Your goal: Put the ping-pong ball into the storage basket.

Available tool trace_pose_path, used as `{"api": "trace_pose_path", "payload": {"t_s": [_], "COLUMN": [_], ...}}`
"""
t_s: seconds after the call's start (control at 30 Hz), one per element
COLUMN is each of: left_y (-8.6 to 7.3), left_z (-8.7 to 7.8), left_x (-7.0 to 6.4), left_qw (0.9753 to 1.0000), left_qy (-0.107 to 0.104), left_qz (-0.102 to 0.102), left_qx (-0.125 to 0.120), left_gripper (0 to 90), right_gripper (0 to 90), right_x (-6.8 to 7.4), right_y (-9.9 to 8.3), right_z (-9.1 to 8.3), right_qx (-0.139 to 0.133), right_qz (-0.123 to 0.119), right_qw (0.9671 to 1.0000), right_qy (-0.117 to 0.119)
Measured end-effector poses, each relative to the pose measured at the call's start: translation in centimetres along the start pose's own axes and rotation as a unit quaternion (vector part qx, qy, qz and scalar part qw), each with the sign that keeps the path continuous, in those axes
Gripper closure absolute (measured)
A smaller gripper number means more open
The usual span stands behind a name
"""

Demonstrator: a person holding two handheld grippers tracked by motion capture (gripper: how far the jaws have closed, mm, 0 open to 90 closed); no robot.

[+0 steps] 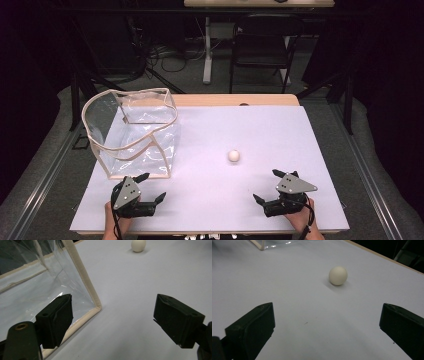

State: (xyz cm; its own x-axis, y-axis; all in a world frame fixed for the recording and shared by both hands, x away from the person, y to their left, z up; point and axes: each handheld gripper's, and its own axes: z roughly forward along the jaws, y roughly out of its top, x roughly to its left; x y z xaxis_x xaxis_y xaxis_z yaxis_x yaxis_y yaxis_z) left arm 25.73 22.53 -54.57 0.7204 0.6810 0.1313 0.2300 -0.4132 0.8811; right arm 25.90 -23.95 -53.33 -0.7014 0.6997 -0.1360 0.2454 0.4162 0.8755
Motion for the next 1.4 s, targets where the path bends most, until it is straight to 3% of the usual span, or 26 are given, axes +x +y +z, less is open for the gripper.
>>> {"api": "trace_pose_path", "payload": {"t_s": [0.5,0.83,1.4], "left_y": [0.0,0.0,0.0], "left_z": [0.2,0.1,0.1], "left_x": [-0.2,-0.2,-0.3], "left_qw": [1.0,1.0,1.0], "left_qy": [-0.002,-0.004,-0.001], "left_qz": [0.005,0.003,0.002], "left_qx": [0.007,0.005,0.004], "left_gripper": [16.2,16.2,16.2], "right_gripper": [0.0,0.0,0.0], "right_x": [0.1,-0.1,-0.6], "right_y": [0.3,0.7,2.8], "right_z": [0.8,1.3,3.1], "right_qx": [0.017,0.032,0.061], "right_qz": [0.002,0.003,0.007], "right_qw": [0.9998,0.9995,0.9981], "right_qy": [0.012,0.004,0.008]}}
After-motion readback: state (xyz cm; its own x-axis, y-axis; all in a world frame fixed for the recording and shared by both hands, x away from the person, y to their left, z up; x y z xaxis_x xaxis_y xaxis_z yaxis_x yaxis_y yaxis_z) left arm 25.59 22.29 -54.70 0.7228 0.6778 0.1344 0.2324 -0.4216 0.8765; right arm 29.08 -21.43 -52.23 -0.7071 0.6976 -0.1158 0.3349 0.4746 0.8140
